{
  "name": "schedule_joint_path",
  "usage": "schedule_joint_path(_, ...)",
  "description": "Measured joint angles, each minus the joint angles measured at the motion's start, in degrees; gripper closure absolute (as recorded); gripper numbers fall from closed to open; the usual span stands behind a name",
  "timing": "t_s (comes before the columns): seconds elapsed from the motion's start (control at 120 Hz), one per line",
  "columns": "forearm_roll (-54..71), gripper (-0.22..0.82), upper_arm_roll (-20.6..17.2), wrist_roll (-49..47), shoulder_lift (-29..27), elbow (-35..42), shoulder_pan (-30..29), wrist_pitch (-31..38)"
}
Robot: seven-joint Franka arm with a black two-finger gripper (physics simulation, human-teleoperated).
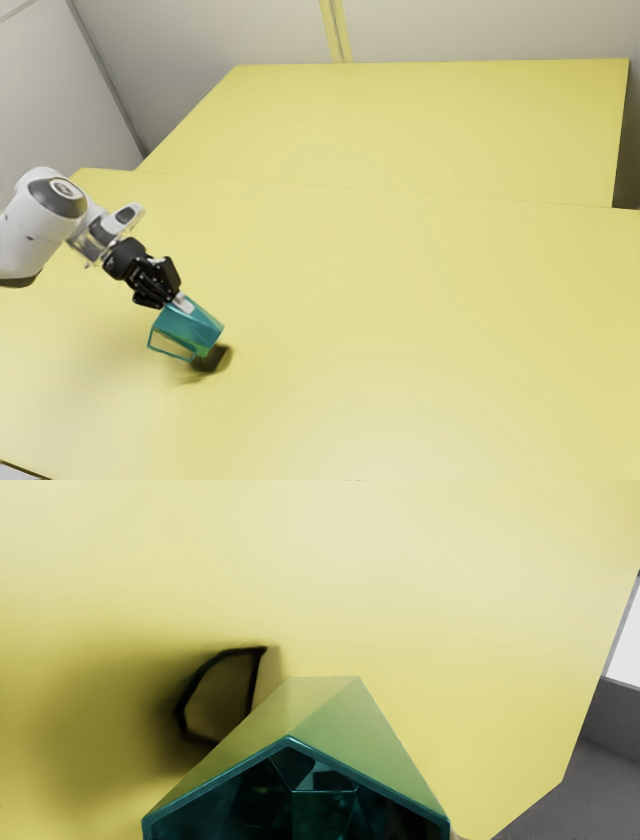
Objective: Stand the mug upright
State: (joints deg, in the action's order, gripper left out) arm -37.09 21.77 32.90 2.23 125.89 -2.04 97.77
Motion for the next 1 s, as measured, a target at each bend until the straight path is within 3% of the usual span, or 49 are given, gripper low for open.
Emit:
schedule_joint_path(0.467,15.8,0.79,-0.1,-1.7,5.1,-11.8,13.8,8.3)
schedule_joint_path(1.0,32.5,0.77,-0.1,-3.3,7.7,-10.4,22.0,18.5)
